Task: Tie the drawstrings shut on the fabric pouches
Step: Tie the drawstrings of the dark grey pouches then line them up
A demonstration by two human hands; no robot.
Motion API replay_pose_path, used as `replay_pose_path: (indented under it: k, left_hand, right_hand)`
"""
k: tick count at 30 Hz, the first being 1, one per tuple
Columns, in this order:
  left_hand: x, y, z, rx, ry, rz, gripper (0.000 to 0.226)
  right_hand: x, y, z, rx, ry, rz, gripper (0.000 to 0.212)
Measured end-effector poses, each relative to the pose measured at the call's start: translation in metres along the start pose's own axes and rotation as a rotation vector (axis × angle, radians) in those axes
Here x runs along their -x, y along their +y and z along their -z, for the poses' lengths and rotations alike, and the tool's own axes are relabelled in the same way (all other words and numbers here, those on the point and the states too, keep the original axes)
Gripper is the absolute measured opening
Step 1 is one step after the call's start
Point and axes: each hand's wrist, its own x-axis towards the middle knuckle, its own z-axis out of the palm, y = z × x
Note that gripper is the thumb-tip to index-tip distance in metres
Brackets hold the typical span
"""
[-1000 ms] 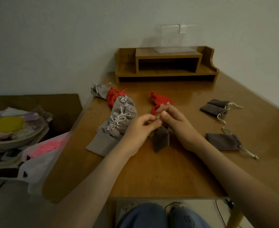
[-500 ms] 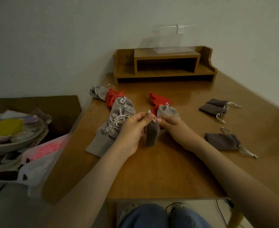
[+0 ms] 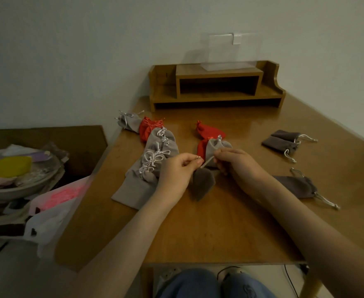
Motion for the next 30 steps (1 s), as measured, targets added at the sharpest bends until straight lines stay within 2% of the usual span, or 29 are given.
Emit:
replay_pose_path:
  k: [9, 12, 16, 22, 30]
  left_hand:
    - [-0.001, -0.001, -0.002, -0.044, 0.035, -0.005, 0.019]
    - [0.0, 0.0, -0.002, 0.018, 0.062, 0.028, 0.017]
    - [0.001, 0.001, -0.003, -0.028, 0.057, -0.015, 0.005]
    - [0.0, 0.0, -0.003, -0.034, 0.082, -0.07, 0.012]
    - [0.0, 0.0, -0.005, 0.094, 0.051, -0.051, 0.015]
  right_hand:
    - [0.001, 0.004, -0.002, 0.068, -0.149, 0.082, 0.016]
    - [-0.001, 0.007, -0.002, 0.033, -0.119, 0.083, 0.014]
    - [0.0, 0.007, -0.003, -0.001, -0.109, 0.091, 0.012]
    - [0.003, 0.008, -0.014, -0.071, -0.01, 0.139, 0.006]
    - [0.0, 0.007, -0.021, -0.069, 0.097, 0.182, 0.006]
